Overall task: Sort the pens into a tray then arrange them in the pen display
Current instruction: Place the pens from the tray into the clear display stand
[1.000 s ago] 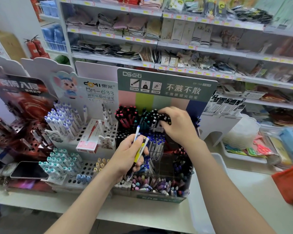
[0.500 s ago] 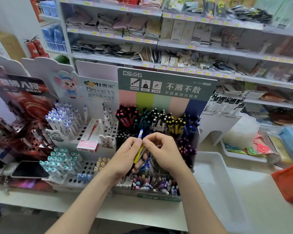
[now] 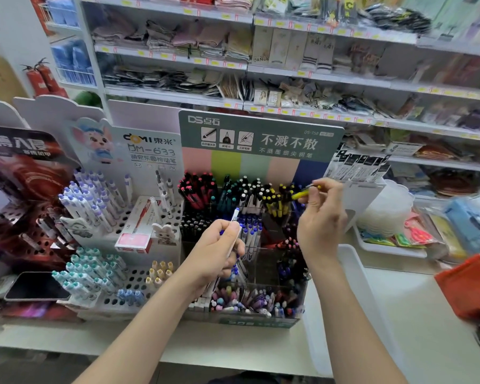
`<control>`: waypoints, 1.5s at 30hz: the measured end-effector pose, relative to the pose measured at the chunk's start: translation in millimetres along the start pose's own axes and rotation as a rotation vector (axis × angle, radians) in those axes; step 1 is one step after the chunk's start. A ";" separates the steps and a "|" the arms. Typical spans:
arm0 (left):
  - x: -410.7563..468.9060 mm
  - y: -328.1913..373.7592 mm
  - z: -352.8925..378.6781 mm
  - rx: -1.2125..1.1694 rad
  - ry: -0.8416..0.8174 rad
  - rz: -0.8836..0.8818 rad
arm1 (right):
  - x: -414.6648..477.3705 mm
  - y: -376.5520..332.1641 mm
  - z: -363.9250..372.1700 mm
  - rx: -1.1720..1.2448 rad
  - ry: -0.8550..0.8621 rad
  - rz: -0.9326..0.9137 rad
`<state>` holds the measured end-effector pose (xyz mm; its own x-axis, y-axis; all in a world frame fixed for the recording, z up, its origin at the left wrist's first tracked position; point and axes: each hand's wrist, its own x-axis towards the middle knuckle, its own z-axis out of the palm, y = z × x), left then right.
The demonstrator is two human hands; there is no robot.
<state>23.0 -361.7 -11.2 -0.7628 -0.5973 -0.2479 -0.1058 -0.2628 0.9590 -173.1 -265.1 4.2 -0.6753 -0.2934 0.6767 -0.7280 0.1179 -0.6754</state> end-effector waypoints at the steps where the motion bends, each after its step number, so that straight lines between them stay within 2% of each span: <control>1: 1.2 0.1 2.8 -0.003 0.000 0.000 | -0.7 3.5 2.5 -0.018 -0.059 -0.060; 4: 4.9 0.9 9.1 0.001 -0.004 0.004 | 1.3 8.2 7.6 -0.108 -0.153 -0.196; 9: 11.0 3.1 15.9 -0.019 0.031 0.005 | 23.0 16.7 16.8 -0.295 -0.203 -0.146; 12: 13.9 4.3 19.9 -0.059 0.061 0.009 | 30.6 14.1 20.4 -0.251 -0.325 -0.147; 15: 14.4 4.4 23.2 -0.068 0.078 0.006 | 42.8 13.4 15.5 -0.235 -0.341 -0.084; 20: 14.5 2.0 27.4 -0.079 0.092 -0.007 | 49.6 12.9 21.4 -0.421 -0.621 -0.125; 25: 13.9 2.9 27.9 -0.091 0.101 -0.004 | 50.7 1.9 18.0 -0.461 -0.898 -0.126; 26: 14.1 2.9 28.1 -0.091 0.105 -0.005 | 54.0 4.1 17.5 -0.479 -0.892 -0.100; 29: 14.7 3.6 29.7 -0.092 0.111 -0.003 | 53.8 8.4 18.9 -0.482 -0.706 -0.024; 34: 15.9 5.3 32.0 -0.099 0.121 -0.004 | 42.6 18.8 13.1 -0.177 -0.703 -0.002; 38: 17.5 5.4 36.1 -0.122 0.104 -0.001 | 23.9 13.7 1.8 -0.136 -0.445 -0.140; 40: 19.2 4.3 39.0 -0.131 0.096 0.007 | 8.5 1.3 -1.6 -0.040 -0.370 -0.113; 41: 20.0 3.6 40.1 -0.131 0.090 0.013 | 0.7 -4.5 -2.4 0.039 -0.398 -0.035; 43: 20.7 2.7 41.6 -0.111 0.080 0.026 | -13.6 -13.7 -1.8 0.175 -0.566 0.169; 45: 19.3 1.6 41.2 -0.064 0.064 0.033 | -26.7 -16.4 0.3 0.235 -0.660 0.275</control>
<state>-18.2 -342.4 -8.8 -0.7229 -0.6526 -0.2268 -0.0389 -0.2893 0.9564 -143.1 -259.4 -2.9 -0.5641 -0.7990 0.2086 -0.4489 0.0847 -0.8895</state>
